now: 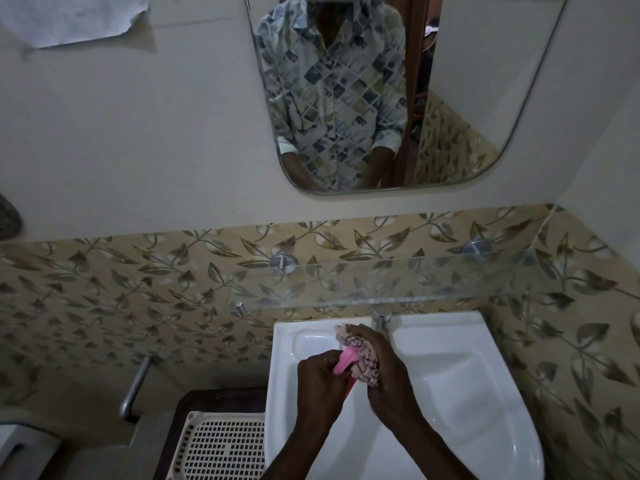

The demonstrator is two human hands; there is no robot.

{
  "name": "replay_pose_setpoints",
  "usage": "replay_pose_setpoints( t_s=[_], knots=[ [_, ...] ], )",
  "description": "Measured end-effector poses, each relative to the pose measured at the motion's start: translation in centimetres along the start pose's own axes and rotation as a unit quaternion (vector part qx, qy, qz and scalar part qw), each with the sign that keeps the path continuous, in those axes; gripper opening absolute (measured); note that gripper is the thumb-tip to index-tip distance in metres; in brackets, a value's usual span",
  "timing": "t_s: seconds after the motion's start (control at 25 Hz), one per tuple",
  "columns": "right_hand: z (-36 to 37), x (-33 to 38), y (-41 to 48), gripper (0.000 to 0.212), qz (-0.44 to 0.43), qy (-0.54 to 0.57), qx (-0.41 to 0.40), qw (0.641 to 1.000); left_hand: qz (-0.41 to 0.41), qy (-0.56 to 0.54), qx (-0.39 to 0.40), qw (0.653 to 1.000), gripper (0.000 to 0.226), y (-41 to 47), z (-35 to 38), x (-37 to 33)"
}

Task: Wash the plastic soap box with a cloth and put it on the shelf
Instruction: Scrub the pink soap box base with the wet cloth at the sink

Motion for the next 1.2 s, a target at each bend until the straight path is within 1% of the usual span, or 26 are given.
replay_pose_setpoints(
  t_s=[0.04, 0.08, 0.16, 0.2, 0.24, 0.28, 0.32, 0.4, 0.44, 0.52, 0.56, 0.6, 0.64, 0.68, 0.72, 0.76, 0.8, 0.84, 0.92, 0.96, 1.0, 1.04, 1.08, 1.12, 1.16, 1.2],
  knots=[
    [0.1, 0.0, 0.2, 0.068, -0.004, -0.013, 0.000, 1.000, 0.002, 0.012, -0.008, 1.000, 0.031, 0.1, -0.2, 0.0],
    [0.3, 0.6, 0.3, 0.067, -0.025, -0.027, 0.002, 0.999, 0.006, 0.025, -0.012, 1.000, 0.030, 0.4, -0.4, -0.1],
    [1.1, 1.6, 0.4, 0.065, -0.090, -0.065, 0.045, 0.993, 0.014, 0.050, -0.020, 0.998, 0.024, 0.8, -0.6, 0.1],
    [1.0, 1.5, 0.6, 0.067, -0.083, -0.051, 0.053, 0.994, 0.009, 0.051, -0.025, 0.998, 0.024, 0.8, -0.6, 0.2],
    [0.7, 1.2, 1.0, 0.071, -0.043, -0.020, 0.037, 0.998, 0.001, 0.047, -0.030, 0.998, 0.026, 0.8, -0.7, 0.2],
    [0.5, 0.6, 1.2, 0.076, -0.014, -0.015, 0.027, 0.999, -0.008, 0.043, -0.033, 0.998, 0.027, 1.0, -0.8, 0.2],
    [0.4, 0.7, 1.2, 0.077, -0.012, -0.026, 0.019, 0.999, -0.012, 0.044, -0.035, 0.998, 0.027, 1.1, -0.9, 0.4],
    [1.1, 1.3, 0.8, 0.069, -0.090, -0.087, 0.059, 0.990, -0.003, 0.051, -0.034, 0.998, 0.026, 1.0, -0.7, 0.4],
    [1.0, 1.2, 0.7, 0.067, -0.116, -0.099, 0.068, 0.986, -0.008, 0.046, -0.034, 0.998, 0.026, 0.8, -0.5, 0.4],
    [0.7, 0.8, 1.1, 0.071, -0.058, -0.053, 0.027, 0.997, -0.025, 0.019, -0.040, 0.999, 0.026, 0.4, -0.4, 0.5],
    [0.6, 0.6, 1.1, 0.067, -0.039, -0.042, -0.001, 0.998, -0.027, 0.002, -0.044, 0.999, 0.024, 0.3, -0.6, 0.5],
    [0.6, 1.3, 1.0, 0.058, -0.047, -0.046, -0.015, 0.998, -0.022, -0.008, -0.043, 0.999, 0.022, 0.3, -0.6, 0.4],
    [0.9, 1.9, 0.7, 0.053, -0.081, -0.054, -0.010, 0.995, -0.015, -0.013, -0.039, 0.999, 0.022, 0.4, -0.6, 0.2],
    [1.1, 1.7, 0.4, 0.052, -0.113, -0.059, 0.007, 0.992, -0.013, -0.021, -0.038, 0.999, 0.021, 0.3, -0.5, 0.1],
    [1.0, 1.4, 0.6, 0.055, -0.085, -0.018, 0.007, 0.996, -0.019, -0.036, -0.043, 0.998, 0.020, 0.2, -0.6, 0.1],
    [0.5, 0.5, 1.0, 0.061, -0.010, 0.060, -0.015, 0.998, -0.027, -0.055, -0.054, 0.997, 0.019, 0.2, -0.9, 0.1],
    [0.2, -0.3, 1.0, 0.067, 0.061, 0.114, -0.033, 0.991, -0.036, -0.068, -0.069, 0.995, 0.018, 0.1, -1.1, 0.1],
    [0.0, -1.1, 0.9, 0.067, 0.104, 0.144, -0.055, 0.983, -0.043, -0.075, -0.074, 0.994, 0.016, 0.1, -1.3, 0.3],
    [-0.4, -1.0, 1.2, 0.062, 0.083, 0.106, -0.047, 0.990, -0.045, -0.070, -0.056, 0.995, 0.003, 0.1, -1.2, 0.3],
    [-0.7, -0.6, 1.6, 0.060, 0.053, 0.083, -0.044, 0.994, -0.039, -0.043, -0.036, 0.998, 0.002, 0.3, -1.1, 0.0],
    [-1.6, 0.0, 2.0, 0.057, 0.013, 0.023, -0.047, 0.999, -0.025, 0.003, -0.011, 1.000, 0.002, 0.7, -1.0, -0.4],
    [-1.1, 0.4, 2.8, 0.052, -0.023, -0.006, -0.022, 0.999, -0.012, 0.061, 0.014, 0.998, 0.006, 1.2, -0.8, -0.8],
    [-0.2, -0.1, 3.2, 0.050, -0.051, -0.055, 0.029, 0.997, -0.004, 0.115, 0.046, 0.992, 0.008, 1.7, -0.5, -1.2],
    [1.8, 0.0, 3.4, 0.051, -0.076, -0.148, 0.103, 0.981, -0.002, 0.139, 0.073, 0.988, 0.008, 2.1, -0.2, -1.4],
    [4.0, -0.4, 3.1, 0.054, -0.081, -0.216, 0.176, 0.957, -0.001, 0.136, 0.088, 0.987, 0.008, 2.3, 0.0, -1.6],
    [5.3, -1.4, 2.6, 0.055, -0.037, -0.247, 0.224, 0.942, 0.003, 0.124, 0.087, 0.988, 0.010, 2.3, 0.0, -1.5]
  ],
)
Point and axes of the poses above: each hand's wrist, its own y-axis towards the middle knuckle, its own z-axis out of the palm, x = y × z, the point moved 7 cm from there along y, towards the middle knuckle, and after that the axes turned 13 degrees about y, right-handed, at the moved point
